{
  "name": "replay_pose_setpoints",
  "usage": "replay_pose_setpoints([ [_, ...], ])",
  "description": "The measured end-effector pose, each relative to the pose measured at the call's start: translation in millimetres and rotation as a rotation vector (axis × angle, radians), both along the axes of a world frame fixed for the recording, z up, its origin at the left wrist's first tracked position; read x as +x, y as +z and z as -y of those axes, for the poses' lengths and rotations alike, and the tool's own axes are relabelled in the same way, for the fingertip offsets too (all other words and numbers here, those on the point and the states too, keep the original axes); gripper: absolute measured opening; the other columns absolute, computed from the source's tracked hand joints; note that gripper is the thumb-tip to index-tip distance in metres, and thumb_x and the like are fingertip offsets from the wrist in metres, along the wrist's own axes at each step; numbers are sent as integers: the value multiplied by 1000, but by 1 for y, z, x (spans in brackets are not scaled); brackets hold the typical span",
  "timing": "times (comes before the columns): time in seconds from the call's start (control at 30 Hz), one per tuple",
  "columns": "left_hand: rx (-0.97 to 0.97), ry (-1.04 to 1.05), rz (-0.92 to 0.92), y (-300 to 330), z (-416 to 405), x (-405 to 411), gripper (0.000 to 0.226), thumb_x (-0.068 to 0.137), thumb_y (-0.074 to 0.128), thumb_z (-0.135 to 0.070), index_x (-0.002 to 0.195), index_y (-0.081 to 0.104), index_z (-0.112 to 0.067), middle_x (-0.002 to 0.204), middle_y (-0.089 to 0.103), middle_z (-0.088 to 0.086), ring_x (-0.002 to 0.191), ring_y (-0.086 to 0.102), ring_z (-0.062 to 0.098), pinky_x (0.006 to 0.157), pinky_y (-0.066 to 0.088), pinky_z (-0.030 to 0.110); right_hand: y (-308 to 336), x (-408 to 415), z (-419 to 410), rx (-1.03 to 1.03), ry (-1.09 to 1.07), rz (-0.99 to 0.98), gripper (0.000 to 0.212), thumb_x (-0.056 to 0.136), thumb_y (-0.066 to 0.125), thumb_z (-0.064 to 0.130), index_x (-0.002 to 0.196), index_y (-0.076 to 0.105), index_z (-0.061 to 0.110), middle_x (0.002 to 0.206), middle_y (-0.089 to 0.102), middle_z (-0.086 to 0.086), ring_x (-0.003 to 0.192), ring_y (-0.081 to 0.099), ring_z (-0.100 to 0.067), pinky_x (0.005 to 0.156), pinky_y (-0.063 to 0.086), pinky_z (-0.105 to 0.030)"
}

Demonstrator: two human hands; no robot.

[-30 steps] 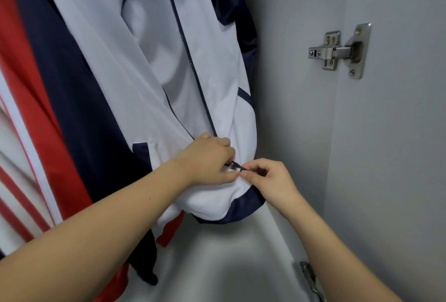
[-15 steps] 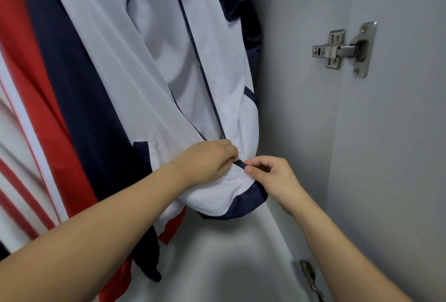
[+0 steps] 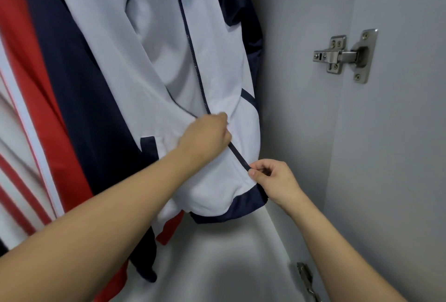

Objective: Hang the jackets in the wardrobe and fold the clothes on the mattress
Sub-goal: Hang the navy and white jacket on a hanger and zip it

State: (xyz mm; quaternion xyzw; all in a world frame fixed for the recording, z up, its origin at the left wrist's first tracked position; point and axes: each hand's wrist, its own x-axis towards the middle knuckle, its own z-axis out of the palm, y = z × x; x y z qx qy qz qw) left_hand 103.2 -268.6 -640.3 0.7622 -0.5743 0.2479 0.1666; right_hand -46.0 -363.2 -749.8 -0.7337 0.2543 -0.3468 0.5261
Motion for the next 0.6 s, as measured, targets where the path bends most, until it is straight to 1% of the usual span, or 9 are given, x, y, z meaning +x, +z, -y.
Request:
replay_pose_setpoints([
  [0.03, -19, 65, 41, 12, 2, 7, 10, 92, 46, -12, 83, 42, -8, 77, 51, 10, 72, 53, 36, 60, 36, 40, -4, 0, 1, -24, -26, -47, 11, 89, 65, 9, 83, 73, 14, 74, 68, 0, 66, 59, -10, 66, 48, -27],
  [0.1, -4, 125, 258, 36, 3, 18, 8, 95, 44, -12, 88, 46, -10, 79, 51, 7, 77, 53, 34, 65, 29, 35, -8, 1, 2, -79, -75, -128, 10, 88, 64, 13, 81, 70, 18, 73, 66, 2, 64, 56, -13, 63, 46, -26],
  [0.17, 59, 108, 457, 54, 3, 20, 13, 97, 43, -15, 100, 55, -14, 91, 61, 4, 87, 53, 31, 73, 23, 33, 5, 6, -1, -130, -85, -147, 5, 87, 65, 22, 91, 66, 21, 85, 67, 3, 74, 60, -16, 67, 48, -22],
  [0.2, 89, 79, 505, 59, 3, 17, 16, 95, 44, -15, 104, 57, -17, 94, 63, 2, 90, 52, 28, 74, 21, 33, 17, 12, -3, -143, -64, -121, 17, 86, 67, 30, 101, 63, 25, 93, 65, 6, 81, 60, -14, 72, 49, -21],
  [0.27, 132, 25, 501, 68, 3, 5, 21, 89, 47, -11, 105, 57, -21, 95, 63, -2, 91, 50, 24, 77, 23, 33, 48, 27, -8, -178, -17, -54, 32, 86, 69, 42, 114, 56, 32, 99, 60, 10, 88, 58, -8, 78, 49, -24],
  [0.33, 143, 23, 472, 73, 5, -5, 23, 86, 48, -11, 104, 55, -22, 97, 62, -4, 93, 49, 24, 80, 25, 34, 78, 43, -12, -298, -66, -52, 12, 90, 64, 37, 94, 59, 26, 86, 60, 8, 76, 56, -11, 68, 46, -28],
  [0.4, 95, 77, 437, 83, 7, -8, 19, 85, 46, -12, 101, 52, -21, 98, 62, -3, 94, 50, 24, 83, 26, 36, 95, 55, -10, -454, -161, -111, 23, 93, 57, 27, 72, 50, 17, 70, 56, 2, 66, 51, -20, 57, 38, -32],
  [0.5, -74, 167, 407, 112, 7, -3, 12, 83, 46, -8, 88, 43, -18, 88, 59, 0, 82, 43, 25, 81, 26, 37, 105, 58, -3, -602, -180, -383, 29, 94, 49, 21, 67, 40, 15, 71, 49, -1, 70, 49, -26, 51, 30, -31],
  [0.6, -237, 242, 434, 151, 4, 6, 11, 84, 47, -5, 85, 44, -16, 77, 47, 0, 80, 38, 26, 79, 25, 38, 110, 52, 3, -524, -89, -605, 24, 91, 47, 15, 68, 41, 16, 72, 48, 1, 70, 49, -23, 50, 30, -27],
])
